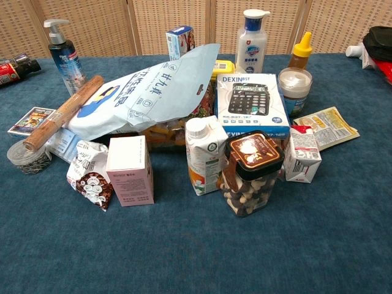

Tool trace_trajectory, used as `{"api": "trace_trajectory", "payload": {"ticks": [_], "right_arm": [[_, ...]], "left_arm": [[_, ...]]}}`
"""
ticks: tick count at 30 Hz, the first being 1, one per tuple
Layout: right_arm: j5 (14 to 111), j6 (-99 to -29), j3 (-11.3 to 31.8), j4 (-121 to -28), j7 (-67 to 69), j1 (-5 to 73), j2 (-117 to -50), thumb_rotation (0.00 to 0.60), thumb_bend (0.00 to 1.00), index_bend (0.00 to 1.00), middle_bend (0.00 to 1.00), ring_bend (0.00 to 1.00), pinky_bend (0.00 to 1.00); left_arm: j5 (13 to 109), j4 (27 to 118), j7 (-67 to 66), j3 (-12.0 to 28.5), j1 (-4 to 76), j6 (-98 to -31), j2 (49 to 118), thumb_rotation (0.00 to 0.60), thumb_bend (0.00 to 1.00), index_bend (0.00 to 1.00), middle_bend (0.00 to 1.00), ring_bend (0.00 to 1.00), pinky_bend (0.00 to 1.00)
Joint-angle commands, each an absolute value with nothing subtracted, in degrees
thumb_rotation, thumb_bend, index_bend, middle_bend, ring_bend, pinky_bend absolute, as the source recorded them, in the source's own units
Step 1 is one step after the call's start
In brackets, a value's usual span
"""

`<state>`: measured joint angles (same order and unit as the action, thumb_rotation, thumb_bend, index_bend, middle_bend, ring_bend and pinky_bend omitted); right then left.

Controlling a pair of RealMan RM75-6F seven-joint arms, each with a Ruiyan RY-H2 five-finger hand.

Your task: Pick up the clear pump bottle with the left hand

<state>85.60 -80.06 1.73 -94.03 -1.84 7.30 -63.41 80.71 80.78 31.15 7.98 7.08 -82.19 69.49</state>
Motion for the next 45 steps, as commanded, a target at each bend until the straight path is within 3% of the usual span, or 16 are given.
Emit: {"api": "trace_trajectory", "payload": {"ticks": [1,7,13,27,38,45], "right_arm": [[85.7,-80.0,1.7,-94.1,-1.8,7.3,-63.4,0.597,0.0,0.0,0.0,0.0,0.0],[86.2,-79.7,1.4,-94.3,-1.5,7.4,-63.2,0.598,0.0,0.0,0.0,0.0,0.0],[86.1,-79.0,1.4,-94.4,-1.6,7.6,-63.3,0.598,0.0,0.0,0.0,0.0,0.0],[86.0,-78.7,1.3,-94.4,0.3,7.5,-62.7,0.597,0.0,0.0,0.0,0.0,0.0],[86.0,-78.2,1.3,-94.1,1.5,7.7,-62.6,0.599,0.0,0.0,0.0,0.0,0.0],[84.3,-76.5,1.7,-93.3,2.4,8.1,-62.8,0.597,0.0,0.0,0.0,0.0,0.0]], "left_arm": [[80.4,80.5,31.1,8.0,7.2,-81.9,69.7,0.6,0.0,0.0,0.0,0.0,0.0],[80.1,79.8,31.8,8.3,7.7,-81.0,70.1,0.6,0.0,0.0,0.0,0.0,0.0],[76.9,79.0,32.9,10.8,11.1,-75.9,71.5,0.6,0.0,0.0,0.0,0.0,0.0],[68.2,70.1,28.7,18.9,22.4,-66.4,83.1,0.6,0.0,0.0,0.0,0.0,0.0],[60.9,63.3,26.3,22.3,29.4,-55.9,88.9,0.6,0.0,0.0,0.0,0.0,0.0],[58.4,55.9,26.9,24.5,33.7,-52.7,94.3,0.6,0.0,0.0,0.0,0.0,0.0]]}}
